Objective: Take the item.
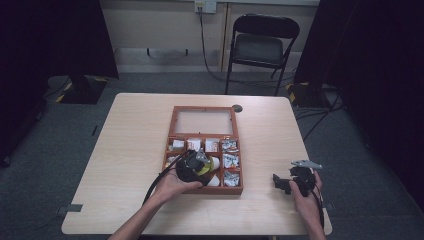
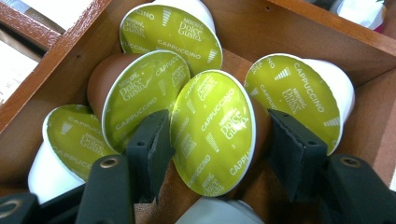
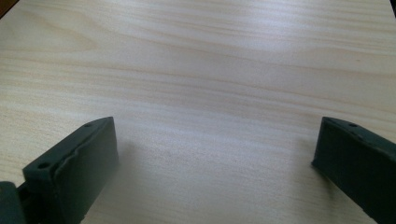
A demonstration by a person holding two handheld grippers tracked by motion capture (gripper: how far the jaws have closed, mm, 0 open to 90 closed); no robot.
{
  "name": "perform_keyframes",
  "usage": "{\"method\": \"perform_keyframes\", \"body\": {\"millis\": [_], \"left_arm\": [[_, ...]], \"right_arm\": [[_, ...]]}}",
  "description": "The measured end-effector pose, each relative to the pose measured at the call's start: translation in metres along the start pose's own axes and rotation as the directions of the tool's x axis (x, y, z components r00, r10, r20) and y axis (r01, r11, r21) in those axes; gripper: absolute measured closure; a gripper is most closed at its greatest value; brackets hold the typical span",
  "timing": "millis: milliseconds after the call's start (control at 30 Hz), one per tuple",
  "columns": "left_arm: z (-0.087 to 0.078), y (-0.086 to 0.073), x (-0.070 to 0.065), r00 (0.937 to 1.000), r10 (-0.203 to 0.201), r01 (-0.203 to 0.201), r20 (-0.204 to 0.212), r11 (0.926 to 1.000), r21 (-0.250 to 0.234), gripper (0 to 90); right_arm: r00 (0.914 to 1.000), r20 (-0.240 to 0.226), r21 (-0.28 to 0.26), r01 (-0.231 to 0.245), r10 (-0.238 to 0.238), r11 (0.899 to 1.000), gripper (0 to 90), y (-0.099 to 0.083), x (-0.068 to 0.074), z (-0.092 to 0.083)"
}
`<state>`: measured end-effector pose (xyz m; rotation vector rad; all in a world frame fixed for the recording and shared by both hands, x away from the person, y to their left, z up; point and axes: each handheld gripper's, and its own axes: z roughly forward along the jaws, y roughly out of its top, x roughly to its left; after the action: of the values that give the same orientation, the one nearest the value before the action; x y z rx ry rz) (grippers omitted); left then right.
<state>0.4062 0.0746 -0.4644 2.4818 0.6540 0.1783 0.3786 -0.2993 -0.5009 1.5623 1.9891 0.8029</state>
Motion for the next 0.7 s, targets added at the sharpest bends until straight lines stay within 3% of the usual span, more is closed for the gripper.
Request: {"method": "perform_keyframes", "body": {"millis": [100, 167, 400, 500, 700], "left_arm": [[-0.001, -0.001, -0.001, 1.0, 0.0, 0.0, 0.002, 0.9999, -0.011, 42.7], [-0.003, -0.002, -0.001, 0.9999, 0.013, -0.013, 0.005, 0.9997, -0.022, 49.9], [-0.004, -0.004, 0.004, 0.9987, -0.019, 0.021, 0.048, 0.9989, -0.042, 53.3], [-0.006, -0.005, 0.007, 0.9957, -0.049, 0.054, 0.079, 0.9966, -0.062, 54.4], [-0.008, -0.008, 0.01, 0.9928, -0.069, 0.078, 0.098, 0.993, -0.088, 55.8]], "right_arm": [[1.0, 0.0, 0.0, 0.0, 0.0, 1.0, 0.0, 0.0, 0.0, 0.0], [1.0, 0.0, 0.0, 0.0, 0.0, 1.0, 0.0, 0.0, 0.0, 0.0], [1.0, 0.0, 0.0, 0.0, 0.0, 1.0, 0.0, 0.0, 0.0, 0.0], [1.0, 0.0, 0.0, 0.0, 0.0, 1.0, 0.0, 0.0, 0.0, 0.0], [1.0, 0.0, 0.0, 0.0, 0.0, 1.0, 0.0, 0.0, 0.0, 0.0]]}}
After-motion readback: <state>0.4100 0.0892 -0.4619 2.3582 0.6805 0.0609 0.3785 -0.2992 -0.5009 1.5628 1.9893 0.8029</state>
